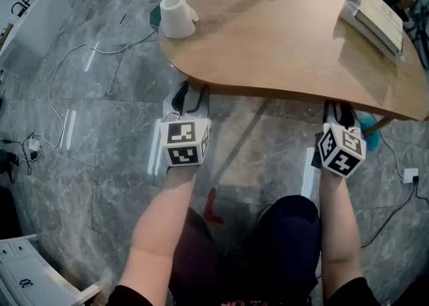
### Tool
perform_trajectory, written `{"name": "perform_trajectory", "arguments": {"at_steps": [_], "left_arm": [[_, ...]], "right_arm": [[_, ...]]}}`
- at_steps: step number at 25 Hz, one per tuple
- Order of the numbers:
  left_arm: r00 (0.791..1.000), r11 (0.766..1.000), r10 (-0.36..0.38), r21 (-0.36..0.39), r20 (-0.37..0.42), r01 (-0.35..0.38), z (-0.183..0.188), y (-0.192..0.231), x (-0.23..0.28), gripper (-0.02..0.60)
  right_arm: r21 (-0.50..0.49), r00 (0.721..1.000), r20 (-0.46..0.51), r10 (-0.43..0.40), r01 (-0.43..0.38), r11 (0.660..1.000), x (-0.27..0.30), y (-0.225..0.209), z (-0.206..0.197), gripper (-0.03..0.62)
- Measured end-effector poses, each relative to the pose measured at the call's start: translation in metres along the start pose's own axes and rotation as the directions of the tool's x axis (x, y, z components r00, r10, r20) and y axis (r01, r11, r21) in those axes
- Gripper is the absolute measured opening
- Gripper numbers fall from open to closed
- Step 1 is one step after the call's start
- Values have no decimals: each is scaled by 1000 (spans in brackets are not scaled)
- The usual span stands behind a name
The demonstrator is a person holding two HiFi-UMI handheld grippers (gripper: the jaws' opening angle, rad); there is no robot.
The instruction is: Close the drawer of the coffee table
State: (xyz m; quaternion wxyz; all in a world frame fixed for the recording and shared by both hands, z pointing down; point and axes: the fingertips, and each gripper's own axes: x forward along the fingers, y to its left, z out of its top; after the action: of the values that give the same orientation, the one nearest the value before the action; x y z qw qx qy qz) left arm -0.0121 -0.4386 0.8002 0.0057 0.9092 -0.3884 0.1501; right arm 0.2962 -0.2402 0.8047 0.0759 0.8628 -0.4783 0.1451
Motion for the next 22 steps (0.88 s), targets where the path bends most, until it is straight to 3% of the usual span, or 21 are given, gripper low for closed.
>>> {"name": "perform_trajectory", "arguments": {"at_steps": [10,14,16,17,18,22], "left_arm": [[1000,1000,-9,-20,-23,9,-1,1,-2,177],[1000,1000,4,-29,-23,-5,2,5,-14,127],[999,1000,-3,-18,-37,3,4,2,-23,25],[999,1000,-11,-16,-52,10,5,-1,-28,6],[997,1000,-19,-18,-70,17,5,-4,-32,6],[987,998,-47,-52,-156,39,19,-20,-60,6]], "right_arm": [[2,1000,-5,21,-21,1000,0,-1,-1,146],[-3,998,-30,49,-49,999,-8,1,-6,146],[-14,997,-54,53,-53,998,-19,1,-11,105],[-22,995,-74,63,-65,998,-25,3,-12,39],[-31,992,-97,81,-84,996,-30,6,-13,2],[-37,965,-205,161,-172,984,-62,21,1,2]]}}
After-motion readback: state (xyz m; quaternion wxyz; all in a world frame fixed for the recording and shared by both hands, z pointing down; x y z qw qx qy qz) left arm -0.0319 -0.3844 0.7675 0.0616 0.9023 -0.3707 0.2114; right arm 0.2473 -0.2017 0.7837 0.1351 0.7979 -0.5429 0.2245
